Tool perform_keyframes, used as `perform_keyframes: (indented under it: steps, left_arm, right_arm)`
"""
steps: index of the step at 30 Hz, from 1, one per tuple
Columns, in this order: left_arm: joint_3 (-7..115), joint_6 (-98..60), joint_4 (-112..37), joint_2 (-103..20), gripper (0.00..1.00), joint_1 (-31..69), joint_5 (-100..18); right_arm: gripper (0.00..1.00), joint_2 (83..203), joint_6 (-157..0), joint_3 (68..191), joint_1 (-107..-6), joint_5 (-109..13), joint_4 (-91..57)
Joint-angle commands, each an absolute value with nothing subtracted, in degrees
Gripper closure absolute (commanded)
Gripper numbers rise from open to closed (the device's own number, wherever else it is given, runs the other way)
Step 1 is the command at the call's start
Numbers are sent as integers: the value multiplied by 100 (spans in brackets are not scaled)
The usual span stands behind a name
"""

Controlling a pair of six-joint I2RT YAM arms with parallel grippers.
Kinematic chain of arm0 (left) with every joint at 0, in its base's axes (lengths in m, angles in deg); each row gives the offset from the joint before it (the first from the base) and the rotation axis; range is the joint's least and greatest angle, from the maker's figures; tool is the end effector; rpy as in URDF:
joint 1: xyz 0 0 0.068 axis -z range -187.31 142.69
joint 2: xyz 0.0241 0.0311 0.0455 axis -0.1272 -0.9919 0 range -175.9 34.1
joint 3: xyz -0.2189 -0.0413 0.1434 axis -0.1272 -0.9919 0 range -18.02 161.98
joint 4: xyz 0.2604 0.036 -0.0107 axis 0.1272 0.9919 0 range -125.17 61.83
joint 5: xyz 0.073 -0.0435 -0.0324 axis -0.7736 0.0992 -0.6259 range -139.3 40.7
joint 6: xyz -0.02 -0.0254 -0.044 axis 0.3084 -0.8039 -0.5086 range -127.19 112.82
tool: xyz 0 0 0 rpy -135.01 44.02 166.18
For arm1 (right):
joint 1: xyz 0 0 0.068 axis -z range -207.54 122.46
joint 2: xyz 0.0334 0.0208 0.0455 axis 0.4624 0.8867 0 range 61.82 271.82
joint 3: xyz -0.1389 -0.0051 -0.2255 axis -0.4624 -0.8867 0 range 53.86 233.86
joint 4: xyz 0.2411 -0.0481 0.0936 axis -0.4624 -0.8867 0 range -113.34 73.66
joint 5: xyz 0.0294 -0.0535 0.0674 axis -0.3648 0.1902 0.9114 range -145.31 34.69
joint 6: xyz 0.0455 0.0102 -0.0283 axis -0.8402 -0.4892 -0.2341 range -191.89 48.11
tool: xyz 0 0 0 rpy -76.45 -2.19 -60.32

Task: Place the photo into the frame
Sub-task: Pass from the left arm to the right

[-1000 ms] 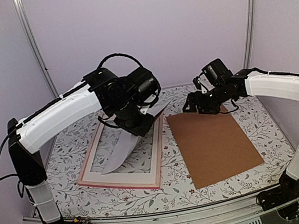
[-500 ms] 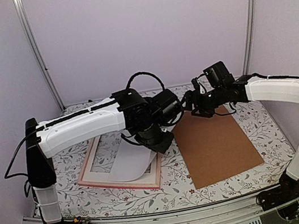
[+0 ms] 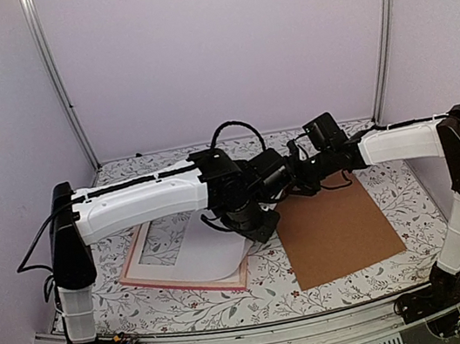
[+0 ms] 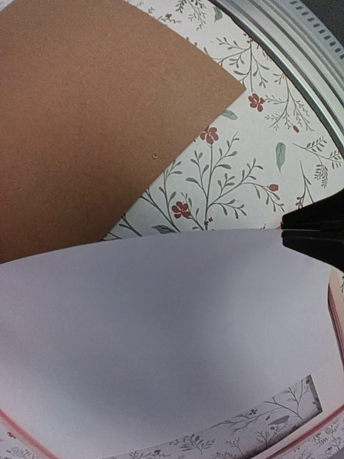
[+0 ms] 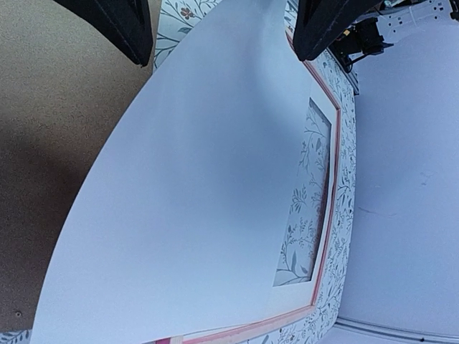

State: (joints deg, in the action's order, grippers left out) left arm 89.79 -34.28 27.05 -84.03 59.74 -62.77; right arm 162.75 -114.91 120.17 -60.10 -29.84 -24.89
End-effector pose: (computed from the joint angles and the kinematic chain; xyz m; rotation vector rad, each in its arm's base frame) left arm 0.1745 -0.3898 0.2493 0.8967 2.6134 -0.0884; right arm 0.3149 0.2199 0.2007 -0.0159 2.5383 1.1213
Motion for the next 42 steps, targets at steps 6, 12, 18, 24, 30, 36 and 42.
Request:
perform_keyframes:
  steps: [6,12,18,24,30,36,42]
  left_arm:
    - [8939,-3389,2348,-8531,95,6079,-6066]
    - [8840,-3271,2143,-8536,79,6099,-5816]
    - [8352,-3120,1800,-8016,59,6037,-5618]
    - [7206,-3008,1128,-6791,47,5530,-5204]
    - [5896,-3015,425,-5567,39,4250,-4624]
    - [4728,-2962,-278,-4761,17,2541,-4281]
    - [3953,-3070,-946,-4872,10,929,-3886]
  right_arm:
    - [45,16821,-11595,11926,-6032,-2640,-2005]
    - [63,17050,-11606,11993,-6041,-2548,-1894]
    - [82,17057,-11501,11998,-6003,-2626,-1943]
    - [100,16905,-11344,11935,-5989,-2532,-1964]
    - [100,16720,-11111,11963,-5989,-2491,-2186]
    - [100,16555,-10886,12051,-5955,-2480,-2421]
    - [100,16513,-10720,12147,-5937,-2376,-2510]
